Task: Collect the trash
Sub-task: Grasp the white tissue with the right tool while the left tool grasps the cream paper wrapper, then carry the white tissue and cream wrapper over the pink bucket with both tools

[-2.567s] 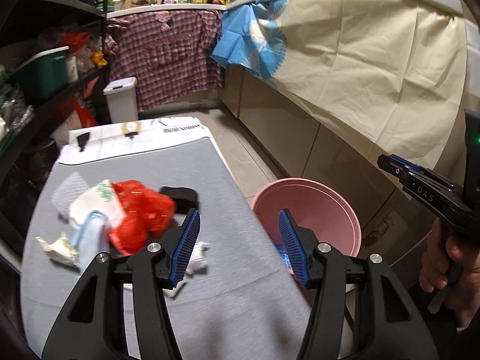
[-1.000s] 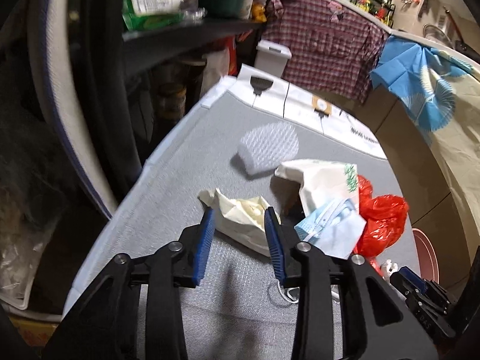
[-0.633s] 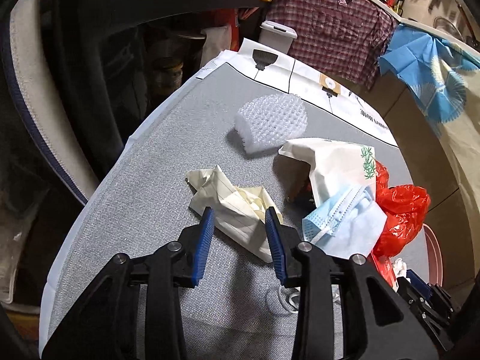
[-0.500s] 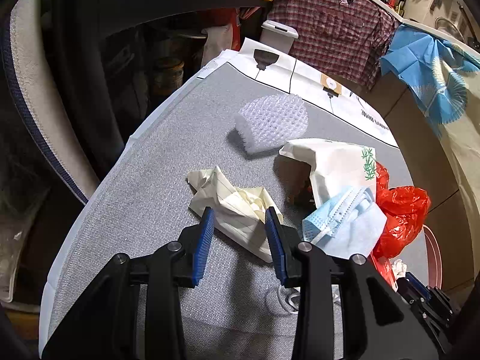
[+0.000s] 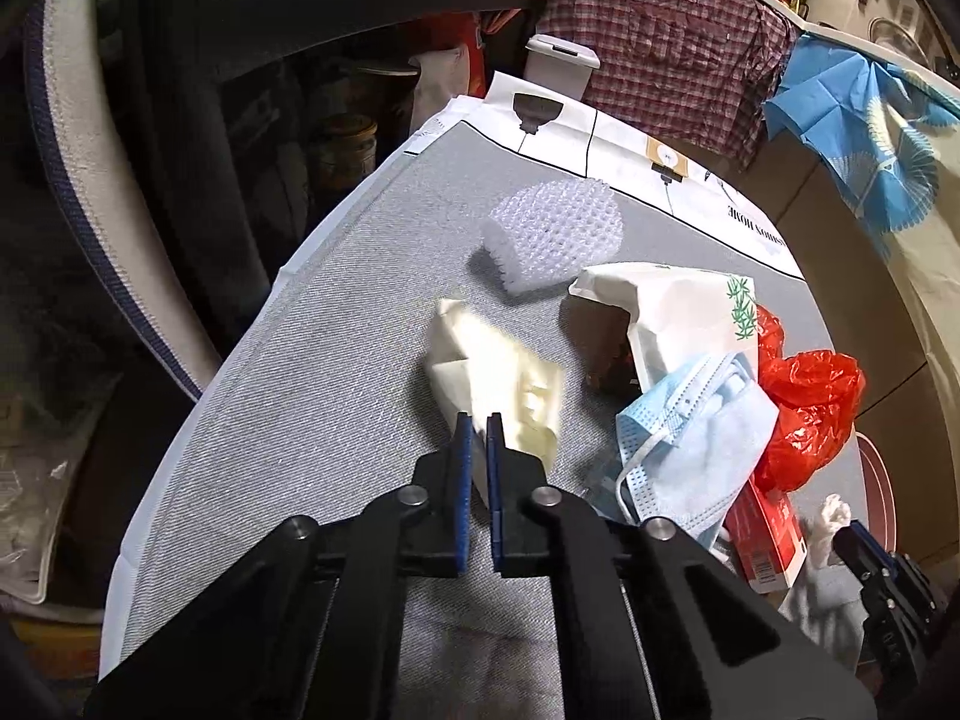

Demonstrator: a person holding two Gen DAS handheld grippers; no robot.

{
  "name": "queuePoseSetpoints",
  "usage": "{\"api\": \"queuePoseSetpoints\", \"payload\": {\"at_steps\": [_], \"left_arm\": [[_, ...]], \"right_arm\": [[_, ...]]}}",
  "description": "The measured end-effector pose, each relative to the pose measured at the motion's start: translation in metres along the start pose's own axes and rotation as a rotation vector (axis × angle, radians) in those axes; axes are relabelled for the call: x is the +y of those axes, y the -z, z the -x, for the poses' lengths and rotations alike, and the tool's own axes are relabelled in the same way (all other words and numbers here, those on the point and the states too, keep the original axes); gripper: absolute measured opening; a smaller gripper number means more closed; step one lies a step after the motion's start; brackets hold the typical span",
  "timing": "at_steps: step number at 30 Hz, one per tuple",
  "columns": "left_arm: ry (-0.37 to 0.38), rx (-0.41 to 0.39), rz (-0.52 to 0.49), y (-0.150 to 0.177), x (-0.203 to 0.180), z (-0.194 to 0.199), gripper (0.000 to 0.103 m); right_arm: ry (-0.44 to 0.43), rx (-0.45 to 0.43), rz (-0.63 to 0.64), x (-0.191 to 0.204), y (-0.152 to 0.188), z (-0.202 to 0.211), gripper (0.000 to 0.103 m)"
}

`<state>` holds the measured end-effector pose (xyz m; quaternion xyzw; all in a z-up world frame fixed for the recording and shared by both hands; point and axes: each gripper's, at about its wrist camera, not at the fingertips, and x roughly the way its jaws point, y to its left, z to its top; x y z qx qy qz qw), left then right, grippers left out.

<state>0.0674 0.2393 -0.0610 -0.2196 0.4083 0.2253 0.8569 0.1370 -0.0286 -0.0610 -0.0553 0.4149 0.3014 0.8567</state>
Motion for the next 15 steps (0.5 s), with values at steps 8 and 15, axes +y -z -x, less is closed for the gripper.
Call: {"api": "queuePoseSetpoints", "payload": {"at_steps": [8, 15], "left_arm": [[0.006, -0.024, -0.012, 0.003, 0.002, 0.015, 0.001], [0.013, -0.065, -0.058, 0.006, -0.006, 0.033, 0.0]], "right_arm": [[0.012, -0.043, -0.007, -0.002, -0.001, 0.016, 0.009], [0.023, -0.077, -0.005, 0.0, -0.004, 0.032, 0.009]]}}
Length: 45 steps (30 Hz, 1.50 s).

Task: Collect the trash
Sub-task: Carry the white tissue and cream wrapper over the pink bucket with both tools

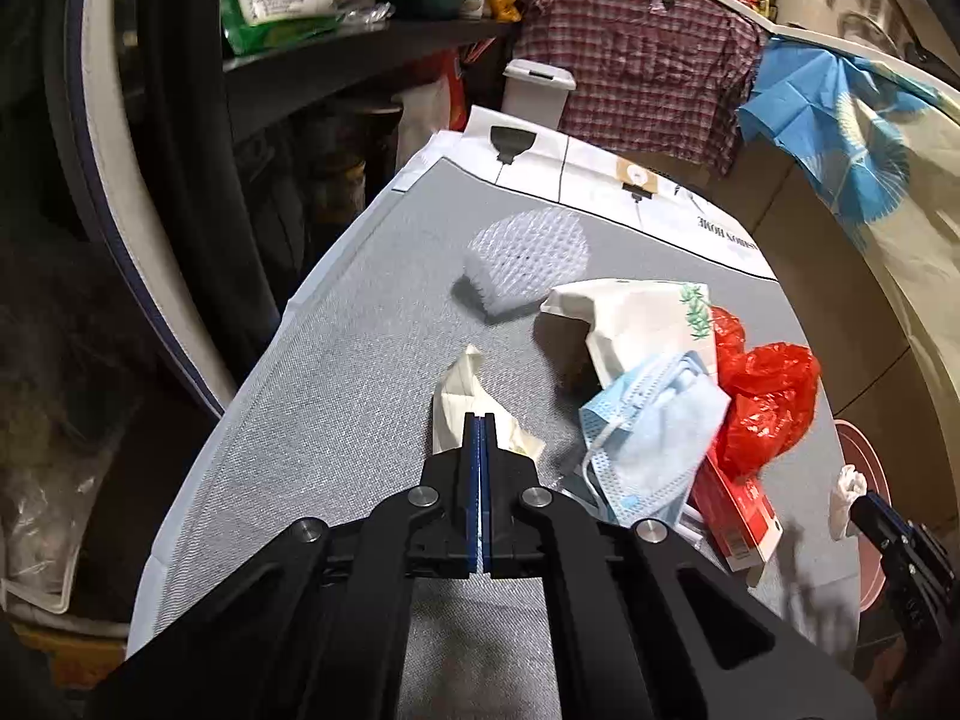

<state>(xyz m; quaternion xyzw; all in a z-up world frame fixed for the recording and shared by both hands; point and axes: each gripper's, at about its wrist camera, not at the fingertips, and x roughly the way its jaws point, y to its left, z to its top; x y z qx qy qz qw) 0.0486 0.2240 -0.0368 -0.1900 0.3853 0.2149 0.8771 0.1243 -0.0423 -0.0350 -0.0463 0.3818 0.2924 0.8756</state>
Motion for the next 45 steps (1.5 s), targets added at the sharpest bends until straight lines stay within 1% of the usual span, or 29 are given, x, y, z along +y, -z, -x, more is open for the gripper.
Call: {"api": "queuePoseSetpoints", "payload": {"at_steps": [2, 3, 5, 6, 7, 8, 9, 12, 14, 16, 17, 18, 20, 27, 30, 35, 45], "left_arm": [[0.011, 0.016, 0.012, 0.002, 0.003, 0.001, 0.0], [0.012, 0.012, 0.028, 0.002, 0.006, 0.002, 0.0], [0.005, -0.003, 0.052, 0.002, 0.011, 0.005, 0.004], [0.009, 0.005, 0.06, 0.002, 0.014, 0.003, 0.015], [0.025, 0.017, 0.067, 0.002, 0.014, 0.0, 0.03], [0.039, 0.028, 0.07, 0.003, 0.014, -0.002, 0.033], [0.031, 0.033, 0.06, 0.005, 0.012, -0.005, 0.033], [-0.006, 0.033, 0.009, 0.007, 0.005, -0.012, 0.033], [-0.022, 0.046, -0.001, 0.007, 0.004, -0.018, 0.032], [-0.02, 0.07, 0.007, 0.008, 0.006, -0.027, 0.02], [-0.023, 0.077, 0.007, 0.009, 0.007, -0.029, 0.016], [-0.027, 0.077, 0.006, 0.008, 0.007, -0.03, 0.009], [-0.037, 0.064, 0.003, 0.008, 0.007, -0.027, 0.005], [-0.03, -0.013, -0.027, 0.003, -0.002, 0.002, 0.004], [-0.006, -0.032, -0.032, 0.003, -0.007, 0.012, 0.004], [0.023, -0.069, -0.074, 0.006, -0.021, 0.03, 0.004], [0.099, -0.115, -0.135, 0.016, -0.045, 0.055, 0.004]], "right_arm": [[-0.001, -0.005, -0.001, 0.0, 0.0, 0.005, 0.009], [-0.001, -0.009, 0.0, 0.001, 0.0, 0.007, 0.009], [-0.002, -0.018, 0.0, 0.002, -0.001, 0.013, 0.009], [-0.002, -0.021, 0.0, 0.002, -0.001, 0.014, 0.009], [-0.001, -0.024, -0.002, 0.002, -0.001, 0.016, 0.009], [-0.001, -0.025, -0.003, 0.002, -0.001, 0.017, 0.009], [-0.001, -0.026, -0.004, 0.002, -0.001, 0.018, 0.009], [0.001, -0.025, -0.006, 0.0, 0.0, 0.019, 0.009], [0.002, -0.026, -0.003, 0.001, 0.0, 0.019, 0.009], [0.002, -0.026, 0.002, 0.002, 0.001, 0.019, 0.009], [0.002, -0.026, 0.002, 0.002, 0.001, 0.02, 0.009], [0.003, -0.027, 0.003, 0.002, 0.001, 0.02, 0.009], [0.003, -0.03, 0.001, 0.002, 0.001, 0.021, 0.009], [0.013, -0.05, -0.007, -0.001, 0.001, 0.031, 0.009], [0.017, -0.062, -0.005, -0.001, 0.0, 0.036, 0.009], [0.027, -0.077, -0.005, -0.001, -0.001, 0.043, 0.009], [0.058, -0.1, -0.007, -0.004, 0.0, 0.054, 0.009]]}}
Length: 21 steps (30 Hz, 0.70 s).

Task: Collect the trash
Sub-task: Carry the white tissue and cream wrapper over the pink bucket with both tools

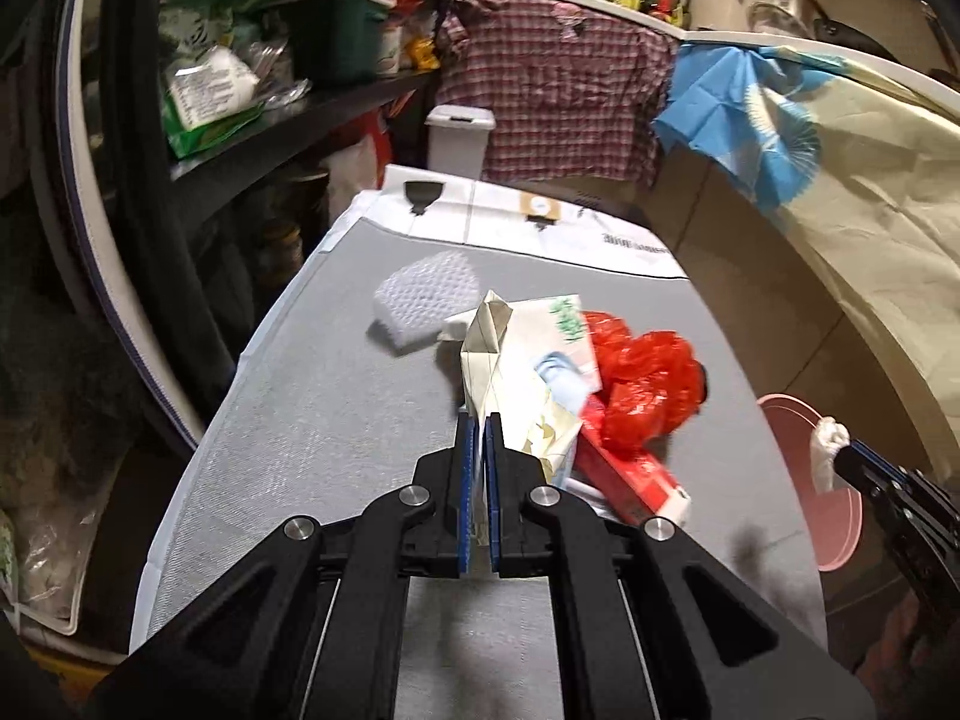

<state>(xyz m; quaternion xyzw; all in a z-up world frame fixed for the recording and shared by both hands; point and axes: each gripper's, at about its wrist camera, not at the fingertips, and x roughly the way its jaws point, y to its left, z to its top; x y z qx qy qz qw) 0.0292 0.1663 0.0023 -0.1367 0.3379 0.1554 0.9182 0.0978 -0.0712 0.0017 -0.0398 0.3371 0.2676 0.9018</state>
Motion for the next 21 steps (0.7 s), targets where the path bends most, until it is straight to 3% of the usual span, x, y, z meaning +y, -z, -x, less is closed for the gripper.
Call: {"api": "queuePoseSetpoints", "payload": {"at_steps": [21], "left_arm": [[0.107, -0.04, -0.113, 0.006, -0.049, 0.018, 0.004]], "right_arm": [[0.059, -0.107, -0.04, -0.033, -0.033, 0.057, 0.009]]}}
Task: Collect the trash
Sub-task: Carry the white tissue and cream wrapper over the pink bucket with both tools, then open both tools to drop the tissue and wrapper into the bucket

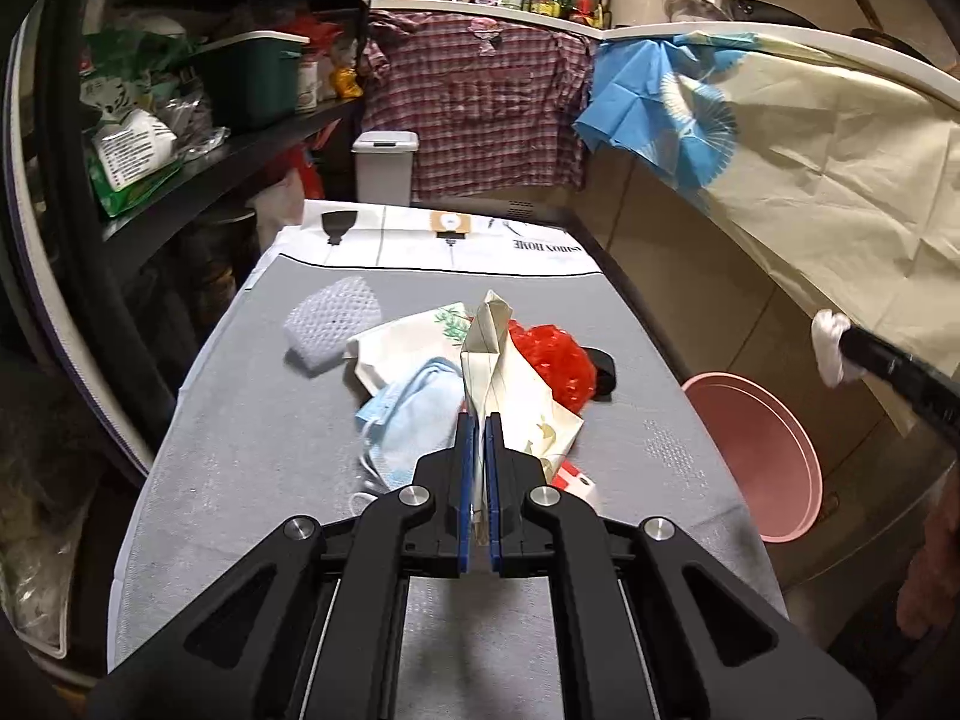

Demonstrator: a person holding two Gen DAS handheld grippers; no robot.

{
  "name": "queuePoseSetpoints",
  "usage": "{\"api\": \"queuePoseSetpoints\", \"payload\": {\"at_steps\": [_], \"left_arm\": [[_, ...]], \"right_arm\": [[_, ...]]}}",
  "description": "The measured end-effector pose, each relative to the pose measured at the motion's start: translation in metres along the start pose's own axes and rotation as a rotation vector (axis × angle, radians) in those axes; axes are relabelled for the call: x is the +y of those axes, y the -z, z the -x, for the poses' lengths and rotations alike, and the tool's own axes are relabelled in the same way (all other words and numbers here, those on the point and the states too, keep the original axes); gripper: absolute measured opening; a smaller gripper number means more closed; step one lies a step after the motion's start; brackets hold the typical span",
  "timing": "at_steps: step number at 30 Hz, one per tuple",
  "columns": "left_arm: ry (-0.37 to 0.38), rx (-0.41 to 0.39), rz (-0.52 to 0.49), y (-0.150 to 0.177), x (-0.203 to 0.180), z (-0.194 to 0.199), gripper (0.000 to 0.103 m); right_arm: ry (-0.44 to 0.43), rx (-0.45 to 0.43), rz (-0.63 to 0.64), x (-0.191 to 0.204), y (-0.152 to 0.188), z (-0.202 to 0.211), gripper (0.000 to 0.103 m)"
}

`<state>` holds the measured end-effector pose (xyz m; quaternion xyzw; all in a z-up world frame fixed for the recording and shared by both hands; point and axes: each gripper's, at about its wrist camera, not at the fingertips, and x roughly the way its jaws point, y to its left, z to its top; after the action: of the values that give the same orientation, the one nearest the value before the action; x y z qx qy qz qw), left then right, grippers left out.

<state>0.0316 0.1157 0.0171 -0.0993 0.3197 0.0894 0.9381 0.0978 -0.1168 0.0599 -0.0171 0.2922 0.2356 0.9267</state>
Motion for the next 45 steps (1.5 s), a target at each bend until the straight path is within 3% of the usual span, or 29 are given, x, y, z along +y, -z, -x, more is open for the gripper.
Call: {"api": "queuePoseSetpoints", "payload": {"at_steps": [11, 24, 34, 45], "left_arm": [[0.067, -0.007, -0.069, 0.006, -0.036, 0.001, 0.004], [0.171, 0.012, -0.152, 0.002, -0.103, -0.015, 0.004], [0.233, 0.013, -0.211, -0.009, -0.165, -0.04, 0.004], [0.268, 0.063, -0.232, -0.01, -0.204, -0.076, 0.004]], "right_arm": [[0.069, -0.033, -0.002, -0.051, -0.014, 0.019, 0.009], [0.155, -0.018, -0.111, -0.12, 0.004, 0.005, 0.009], [0.179, -0.018, -0.138, -0.146, 0.008, -0.001, 0.009], [0.188, -0.001, -0.165, -0.162, 0.008, -0.013, 0.01]]}}
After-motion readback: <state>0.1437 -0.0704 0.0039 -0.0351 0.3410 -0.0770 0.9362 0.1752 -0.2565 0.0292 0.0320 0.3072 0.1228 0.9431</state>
